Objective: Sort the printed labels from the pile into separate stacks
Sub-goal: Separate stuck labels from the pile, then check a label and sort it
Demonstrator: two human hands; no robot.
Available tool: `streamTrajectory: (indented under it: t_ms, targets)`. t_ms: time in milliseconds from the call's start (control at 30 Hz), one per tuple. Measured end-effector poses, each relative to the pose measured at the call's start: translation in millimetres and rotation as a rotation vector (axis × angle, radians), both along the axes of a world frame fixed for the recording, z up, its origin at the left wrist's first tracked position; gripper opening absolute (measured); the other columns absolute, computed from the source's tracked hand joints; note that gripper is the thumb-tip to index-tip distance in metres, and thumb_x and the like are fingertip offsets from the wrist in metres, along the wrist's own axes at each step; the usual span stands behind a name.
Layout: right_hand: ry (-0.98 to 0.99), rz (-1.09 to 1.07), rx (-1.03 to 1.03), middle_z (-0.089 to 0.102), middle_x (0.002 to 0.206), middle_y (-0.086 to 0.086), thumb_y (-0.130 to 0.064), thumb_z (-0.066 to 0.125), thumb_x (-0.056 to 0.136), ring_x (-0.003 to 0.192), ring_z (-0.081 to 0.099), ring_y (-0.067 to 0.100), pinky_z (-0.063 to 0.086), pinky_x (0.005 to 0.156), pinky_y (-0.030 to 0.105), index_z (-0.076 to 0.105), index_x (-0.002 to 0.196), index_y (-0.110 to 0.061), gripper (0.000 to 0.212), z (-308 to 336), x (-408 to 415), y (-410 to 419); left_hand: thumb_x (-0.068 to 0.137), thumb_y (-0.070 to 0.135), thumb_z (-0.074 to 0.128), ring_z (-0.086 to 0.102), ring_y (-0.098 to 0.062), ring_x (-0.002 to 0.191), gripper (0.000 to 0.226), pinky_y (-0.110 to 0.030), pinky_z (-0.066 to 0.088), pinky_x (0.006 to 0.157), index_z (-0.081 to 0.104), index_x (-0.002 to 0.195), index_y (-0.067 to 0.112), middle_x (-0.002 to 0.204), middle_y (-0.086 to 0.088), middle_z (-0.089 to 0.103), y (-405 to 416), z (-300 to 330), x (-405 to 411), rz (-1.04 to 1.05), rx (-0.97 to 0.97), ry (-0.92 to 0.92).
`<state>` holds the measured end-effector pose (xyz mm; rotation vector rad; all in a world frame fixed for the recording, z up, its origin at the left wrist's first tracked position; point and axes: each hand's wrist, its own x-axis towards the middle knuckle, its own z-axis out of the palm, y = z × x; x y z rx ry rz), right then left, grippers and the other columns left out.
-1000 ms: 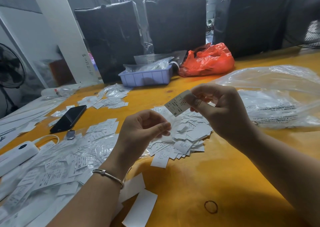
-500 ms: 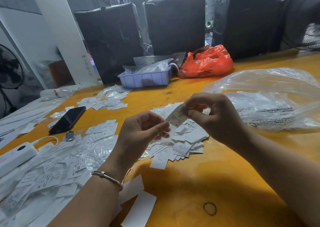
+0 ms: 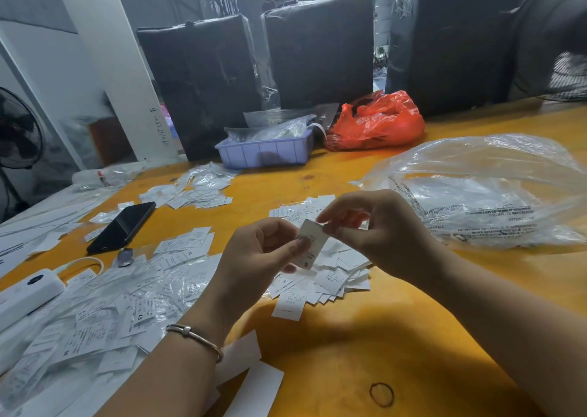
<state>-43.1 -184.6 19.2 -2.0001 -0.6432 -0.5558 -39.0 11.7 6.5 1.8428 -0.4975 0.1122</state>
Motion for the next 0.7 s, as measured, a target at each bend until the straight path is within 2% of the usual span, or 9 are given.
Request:
streamTrajectory:
  t_ms: [133,300,433,567,700]
  targets:
    - [0.019,0.051,-0.073,0.073,0.08,0.003,-0.001,0.073,0.08,0.071,0.064,0.013,0.051,0.065,0.022,0.077,0.088,-0.007,0.011,-3,-2,6,0.077,0.022,0.07,0.073,-0.021,0.079,0.023,-0.026,0.059,0.068,0.069,0.09,0.003,0.083,-0.009,0.075,-1,-1,1,-0.035,-0.003,0.009]
    - [0.119,0.105,-0.045,0.072,0.082,0.003,-0.009,0.074,0.08,0.074,0.063,0.016,0.049,0.063,0.023,0.077,0.091,-0.012,0.011,-5,1,3,0.075,0.023,0.069,0.074,-0.019,0.079,0.026,-0.022,0.057,0.067,0.068,0.091,0.003,0.084,-0.007,0.075,0,-1,1,-0.033,-0.002,0.004]
    - [0.185,0.08,-0.016,0.071,0.084,0.004,-0.016,0.079,0.076,0.076,0.067,0.02,0.054,0.069,0.03,0.07,0.104,-0.01,0.03,-8,4,3,0.076,0.02,0.068,0.074,-0.023,0.076,0.024,-0.024,0.057,0.064,0.066,0.093,0.004,0.083,-0.009,0.076,-1,0,0,-0.026,-0.038,0.006]
    - [0.285,0.148,0.042,0.073,0.081,0.014,-0.005,0.078,0.076,0.077,0.07,0.026,0.058,0.076,0.04,0.071,0.088,0.001,0.015,-10,5,4,0.087,0.007,0.064,0.075,-0.02,0.075,0.012,-0.02,0.056,0.062,0.066,0.098,0.01,0.085,-0.004,0.077,-1,0,-1,-0.056,-0.03,0.03]
    - [0.303,0.148,0.076,0.072,0.076,0.015,-0.007,0.076,0.077,0.069,0.068,0.025,0.057,0.071,0.038,0.072,0.082,0.0,0.01,-10,5,4,0.092,-0.003,0.058,0.072,-0.013,0.083,0.024,-0.018,0.054,0.065,0.068,0.099,0.017,0.086,-0.001,0.077,1,0,-1,-0.065,0.043,0.013]
